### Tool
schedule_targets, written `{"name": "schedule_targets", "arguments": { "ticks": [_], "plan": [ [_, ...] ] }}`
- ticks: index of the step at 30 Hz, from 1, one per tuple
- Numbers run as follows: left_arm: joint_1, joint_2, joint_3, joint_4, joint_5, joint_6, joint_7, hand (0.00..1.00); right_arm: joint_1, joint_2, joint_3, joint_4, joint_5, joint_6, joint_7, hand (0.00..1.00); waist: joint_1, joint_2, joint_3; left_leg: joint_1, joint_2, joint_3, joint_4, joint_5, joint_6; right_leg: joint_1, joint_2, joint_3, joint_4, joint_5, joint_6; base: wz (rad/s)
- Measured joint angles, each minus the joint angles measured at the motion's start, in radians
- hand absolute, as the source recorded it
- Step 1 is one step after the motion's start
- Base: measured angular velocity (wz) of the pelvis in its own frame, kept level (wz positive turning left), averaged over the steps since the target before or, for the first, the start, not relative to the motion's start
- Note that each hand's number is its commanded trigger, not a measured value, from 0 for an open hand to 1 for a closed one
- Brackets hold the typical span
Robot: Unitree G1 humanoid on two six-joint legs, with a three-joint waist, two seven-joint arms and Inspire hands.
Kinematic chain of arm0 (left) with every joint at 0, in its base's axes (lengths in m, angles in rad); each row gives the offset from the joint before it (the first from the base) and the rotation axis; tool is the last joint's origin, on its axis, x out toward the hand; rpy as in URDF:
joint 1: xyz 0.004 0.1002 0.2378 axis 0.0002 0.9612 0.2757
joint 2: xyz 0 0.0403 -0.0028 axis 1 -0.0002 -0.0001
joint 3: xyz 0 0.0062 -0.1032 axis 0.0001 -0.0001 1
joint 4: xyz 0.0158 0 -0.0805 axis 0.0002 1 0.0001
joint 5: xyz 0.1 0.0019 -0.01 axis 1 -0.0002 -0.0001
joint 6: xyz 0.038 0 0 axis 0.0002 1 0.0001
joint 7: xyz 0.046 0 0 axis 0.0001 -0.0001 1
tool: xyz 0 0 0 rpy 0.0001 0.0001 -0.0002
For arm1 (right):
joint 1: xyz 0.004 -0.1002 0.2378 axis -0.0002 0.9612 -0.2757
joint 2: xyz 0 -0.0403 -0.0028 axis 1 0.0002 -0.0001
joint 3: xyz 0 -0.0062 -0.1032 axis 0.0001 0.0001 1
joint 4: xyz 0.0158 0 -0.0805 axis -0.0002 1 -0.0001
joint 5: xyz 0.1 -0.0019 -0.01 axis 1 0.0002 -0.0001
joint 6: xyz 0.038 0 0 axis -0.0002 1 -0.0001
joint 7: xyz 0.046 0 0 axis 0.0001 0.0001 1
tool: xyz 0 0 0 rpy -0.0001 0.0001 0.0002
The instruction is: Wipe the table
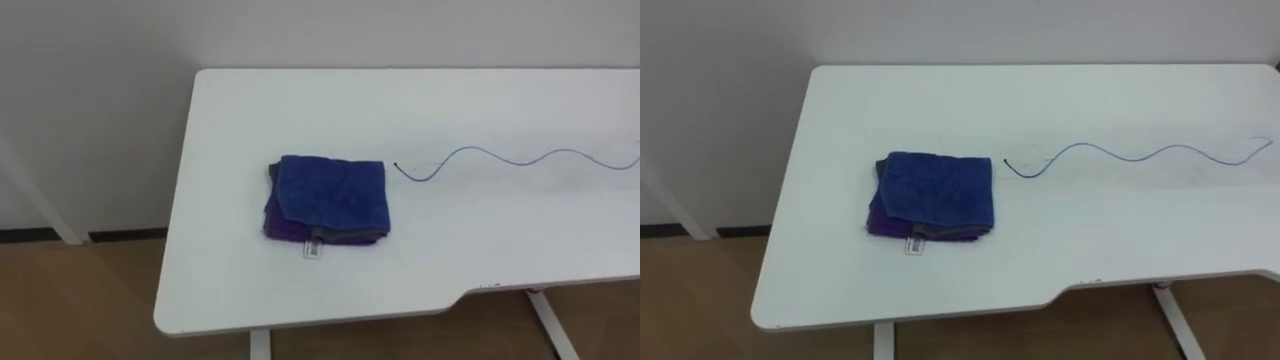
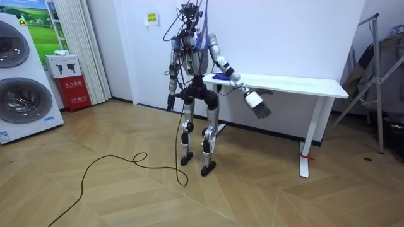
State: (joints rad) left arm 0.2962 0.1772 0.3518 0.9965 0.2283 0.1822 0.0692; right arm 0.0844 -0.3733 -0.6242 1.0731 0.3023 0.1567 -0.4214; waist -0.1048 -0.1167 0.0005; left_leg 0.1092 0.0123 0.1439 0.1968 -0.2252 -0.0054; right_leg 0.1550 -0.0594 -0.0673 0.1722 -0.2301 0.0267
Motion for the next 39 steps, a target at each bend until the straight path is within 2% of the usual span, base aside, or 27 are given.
{"name": "schedule_targets", "arguments": {
  "ticks": [3,5,8,12,18,23,29,31,34,39],
  "plan": [
    [-0.017,0.0,-0.015,-0.004,0.0,-0.021,0.01,0.0,-0.052,-0.001,0.006,-0.163,-0.07,-0.012,-0.062,0.0,0.006,-0.001,-0.0023,-0.015,0.002,0.005,0.001,0.0,0.0,-0.02,0.002,0.003,0.007,0.001,-0.001,-0.04],
    [-0.017,0.0,-0.035,-0.007,0.0,-0.035,0.007,0.0,-0.065,-0.001,0.024,-0.274,-0.136,-0.015,-0.091,0.0,0.012,0.005,-0.0039,-0.02,0.003,0.009,0.002,0.0,0.0,-0.031,0.002,-0.003,0.014,0.001,-0.001,-0.07],
    [-0.018,0.001,-0.058,-0.008,0.001,-0.04,0.007,0.0,-0.063,-0.002,0.084,-0.467,-0.279,-0.025,-0.125,0.0,0.028,0.017,-0.0022,-0.024,0.003,0.013,0.001,0.0,0.0,-0.037,0.002,-0.003,0.013,0.001,-0.001,-0.06],
    [-0.01,0.002,-0.083,-0.008,-0.026,-0.044,0.007,0.0,-0.064,0.0,0.154,-0.697,-0.473,-0.033,-0.128,0.0,0.047,0.021,-0.0017,-0.025,0.005,0.008,-0.002,0.001,-0.001,-0.038,0.002,-0.02,0.013,0.001,-0.001,0.02],
    [-0.008,-0.007,-0.107,-0.009,-0.027,-0.049,0.005,0.0,-0.072,0.007,0.254,-0.914,-0.592,-0.035,-0.116,0.0,0.091,0.014,0.0028,-0.026,0.006,0.007,-0.002,0.001,-0.001,-0.039,0.002,-0.035,0.014,0.001,-0.001,0.0],
    [-0.007,-0.007,-0.128,-0.026,-0.028,-0.053,0.005,0.0,-0.119,0.007,0.312,-1.0,-0.667,-0.039,-0.074,0.0,0.116,0.013,0.0025,-0.027,0.006,-0.004,0.0,0.001,-0.001,-0.036,0.001,-0.056,0.014,0.001,-0.001,0.04],
    [-0.014,-0.005,-0.171,-0.033,-0.021,-0.062,0.005,0.0,-0.127,0.006,0.45,-1.089,-0.782,-0.039,0.005,0.0,0.146,0.016,0.0016,-0.028,0.008,-0.01,0.001,0.003,-0.004,-0.032,0.0,-0.081,0.013,0.001,-0.001,0.03],
    [-0.02,-0.005,-0.18,-0.033,-0.021,-0.069,0.005,0.0,-0.127,0.006,0.496,-1.095,-0.813,-0.056,0.035,0.0,0.162,0.015,0.0015,-0.026,0.008,-0.009,0.0,0.003,-0.005,-0.031,0.001,-0.081,0.013,0.001,-0.001,0.0],
    [-0.034,-0.004,-0.195,-0.027,-0.029,-0.085,0.006,0.0,-0.127,0.007,0.56,-1.1,-0.889,-0.065,0.069,0.0,0.193,0.018,0.0037,-0.026,0.008,-0.01,0.0,0.003,-0.005,-0.032,0.001,-0.08,0.013,0.002,-0.001,0.0],
    [-0.061,-0.001,-0.22,-0.003,-0.04,-0.106,0.01,0.0,-0.127,0.012,0.677,-1.1,-1.001,-0.102,0.109,0.0,0.213,0.031,0.0126,-0.034,0.008,-0.017,0.001,0.003,-0.005,-0.034,0.0,-0.097,0.012,0.002,-0.002,0.05]
  ]
}}
